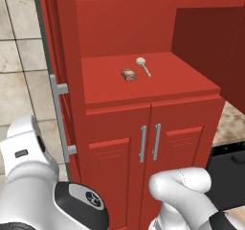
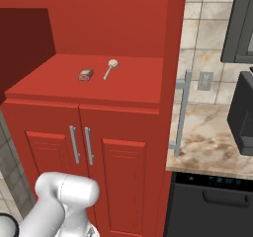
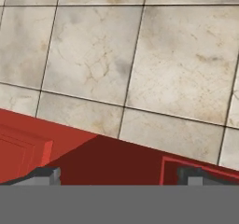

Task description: Pick up the bar soap and dish brush from the sink, and place them back in the cabinet, and close the cabinet doors.

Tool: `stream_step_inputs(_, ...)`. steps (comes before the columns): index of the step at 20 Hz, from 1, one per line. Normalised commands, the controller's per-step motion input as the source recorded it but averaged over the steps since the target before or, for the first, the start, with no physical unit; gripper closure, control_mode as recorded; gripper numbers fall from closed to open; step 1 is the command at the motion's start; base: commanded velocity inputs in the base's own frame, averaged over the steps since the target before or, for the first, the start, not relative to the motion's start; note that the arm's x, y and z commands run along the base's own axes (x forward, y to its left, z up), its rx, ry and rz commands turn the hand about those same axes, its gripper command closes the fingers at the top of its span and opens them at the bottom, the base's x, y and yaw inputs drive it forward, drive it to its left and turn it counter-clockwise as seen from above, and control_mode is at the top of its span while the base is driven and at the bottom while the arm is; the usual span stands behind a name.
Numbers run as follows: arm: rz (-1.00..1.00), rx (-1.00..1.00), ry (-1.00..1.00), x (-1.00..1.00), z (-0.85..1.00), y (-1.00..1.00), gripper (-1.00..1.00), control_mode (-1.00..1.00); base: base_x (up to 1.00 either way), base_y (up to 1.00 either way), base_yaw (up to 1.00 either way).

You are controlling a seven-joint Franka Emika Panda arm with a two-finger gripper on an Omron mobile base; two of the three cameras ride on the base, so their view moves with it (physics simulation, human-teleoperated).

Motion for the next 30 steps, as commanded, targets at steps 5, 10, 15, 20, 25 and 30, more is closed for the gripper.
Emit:
stream_step_inputs(5, 0.00, -0.03, -0.05, 0.06, -0.08, 0.31, -1.00, -1.00, 0.00, 0.00, 0.00)
stream_step_inputs(10, 0.00, 0.00, -0.05, 0.10, -0.01, 0.25, -1.00, -1.00, 0.00, 0.00, 0.00)
stream_step_inputs(15, 0.00, 0.00, 0.00, 0.16, -0.04, 0.01, -1.00, -1.00, 0.00, 0.00, 0.00)
stream_step_inputs(20, 0.00, 0.00, -0.02, 0.19, -0.09, 0.00, -1.00, -1.00, 0.00, 0.00, 0.00)
stream_step_inputs(25, 0.00, 0.00, -0.02, 0.16, -0.12, 0.00, -1.00, -1.00, 0.00, 0.00, 0.00)
stream_step_inputs(30, 0.00, 0.00, -0.02, 0.08, -0.11, 0.00, -1.00, -1.00, 0.00, 0.00, 0.00)
